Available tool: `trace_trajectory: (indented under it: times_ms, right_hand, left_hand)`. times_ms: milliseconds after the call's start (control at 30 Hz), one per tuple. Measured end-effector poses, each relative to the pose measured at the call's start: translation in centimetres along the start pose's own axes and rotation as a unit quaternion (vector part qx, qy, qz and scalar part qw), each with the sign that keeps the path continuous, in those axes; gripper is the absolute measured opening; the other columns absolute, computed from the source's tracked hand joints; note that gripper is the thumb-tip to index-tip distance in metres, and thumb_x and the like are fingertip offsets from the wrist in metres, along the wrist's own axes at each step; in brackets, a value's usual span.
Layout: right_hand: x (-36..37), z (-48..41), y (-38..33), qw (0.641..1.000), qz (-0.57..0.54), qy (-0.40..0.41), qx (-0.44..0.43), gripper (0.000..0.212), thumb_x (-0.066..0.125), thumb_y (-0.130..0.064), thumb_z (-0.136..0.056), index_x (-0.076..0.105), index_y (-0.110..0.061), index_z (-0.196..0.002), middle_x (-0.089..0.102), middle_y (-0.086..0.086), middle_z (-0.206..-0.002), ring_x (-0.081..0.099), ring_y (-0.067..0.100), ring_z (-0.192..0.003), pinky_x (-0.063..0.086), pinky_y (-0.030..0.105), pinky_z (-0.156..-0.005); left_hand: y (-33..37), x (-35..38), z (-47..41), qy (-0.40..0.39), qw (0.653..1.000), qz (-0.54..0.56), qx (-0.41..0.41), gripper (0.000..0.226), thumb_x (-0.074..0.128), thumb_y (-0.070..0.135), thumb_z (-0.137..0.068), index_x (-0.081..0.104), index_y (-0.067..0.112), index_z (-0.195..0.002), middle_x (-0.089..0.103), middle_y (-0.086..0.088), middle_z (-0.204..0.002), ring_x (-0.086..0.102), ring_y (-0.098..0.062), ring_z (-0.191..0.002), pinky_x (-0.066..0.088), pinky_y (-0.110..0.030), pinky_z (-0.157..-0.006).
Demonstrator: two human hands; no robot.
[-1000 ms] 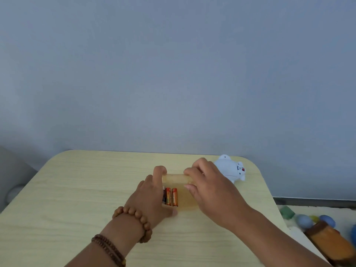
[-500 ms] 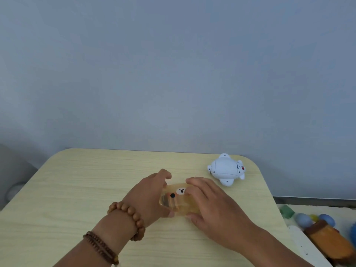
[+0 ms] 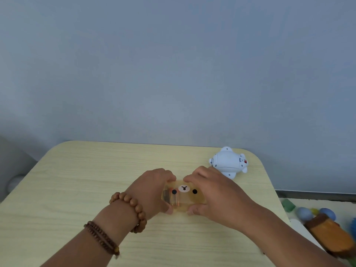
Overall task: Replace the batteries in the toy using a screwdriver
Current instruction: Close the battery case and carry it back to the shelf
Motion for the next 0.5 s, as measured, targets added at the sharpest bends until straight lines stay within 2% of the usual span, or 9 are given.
trace_trajectory:
  times_ms: [233, 300, 400, 500]
  right_hand:
    - [-0.1, 0.0, -0.1, 1.0, -0.008, 0.013, 0.018, 0.069, 0.077, -0.059, -0.074, 0.048, -0.041, -0.133, 0.046, -0.022, -0.123, 0.042, 0.004, -0.11, 0.043, 0.025, -0.073]
    - [0.0, 0.3, 0.1, 0.999, -0.022, 0.023, 0.022, 0.07, 0.077, -0.059, -0.073, 0.047, -0.042, -0.134, 0.045, -0.023, -0.125, 0.04, 0.003, -0.111, 0.049, 0.027, -0.077]
    - [0.2, 0.7, 0.0, 0.998, -0.037, 0.037, 0.022, 0.069, 0.075, -0.059, -0.076, 0.045, -0.043, -0.137, 0.043, -0.025, -0.126, 0.039, 0.002, -0.115, 0.052, 0.029, -0.079]
    - [0.1, 1.6, 0.3, 0.998, -0.061, 0.027, 0.015, 0.077, 0.074, -0.062, -0.075, 0.04, -0.046, -0.142, 0.036, -0.031, -0.14, 0.035, -0.002, -0.128, 0.05, 0.027, -0.091]
  left_hand:
    - [-0.1, 0.2, -0.1, -0.004, 1.0, 0.008, 0.014, 0.062, 0.083, 0.03, -0.072, 0.05, 0.027, -0.124, 0.056, 0.014, -0.117, 0.053, -0.007, -0.102, 0.043, -0.02, -0.087]
    - [-0.5, 0.4, -0.3, -0.006, 1.0, 0.024, 0.012, 0.063, 0.085, 0.03, -0.069, 0.051, 0.029, -0.122, 0.056, 0.016, -0.114, 0.052, -0.005, -0.096, 0.041, -0.016, -0.082]
    - [-0.7, 0.4, -0.3, -0.013, 0.999, 0.047, 0.013, 0.064, 0.085, 0.03, -0.069, 0.05, 0.031, -0.123, 0.056, 0.018, -0.114, 0.053, -0.004, -0.098, 0.043, -0.015, -0.084]
    - [-0.8, 0.6, 0.2, -0.025, 0.998, 0.054, 0.012, 0.073, 0.082, 0.033, -0.073, 0.042, 0.032, -0.135, 0.052, 0.018, -0.124, 0.05, 0.0, -0.104, 0.039, -0.01, -0.083]
Point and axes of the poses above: each hand's wrist, its own z-axis away from the middle knuckle, its own x-axis out of the palm, y = z × x, the point moved 6 cm from there along -z, towards the middle knuckle
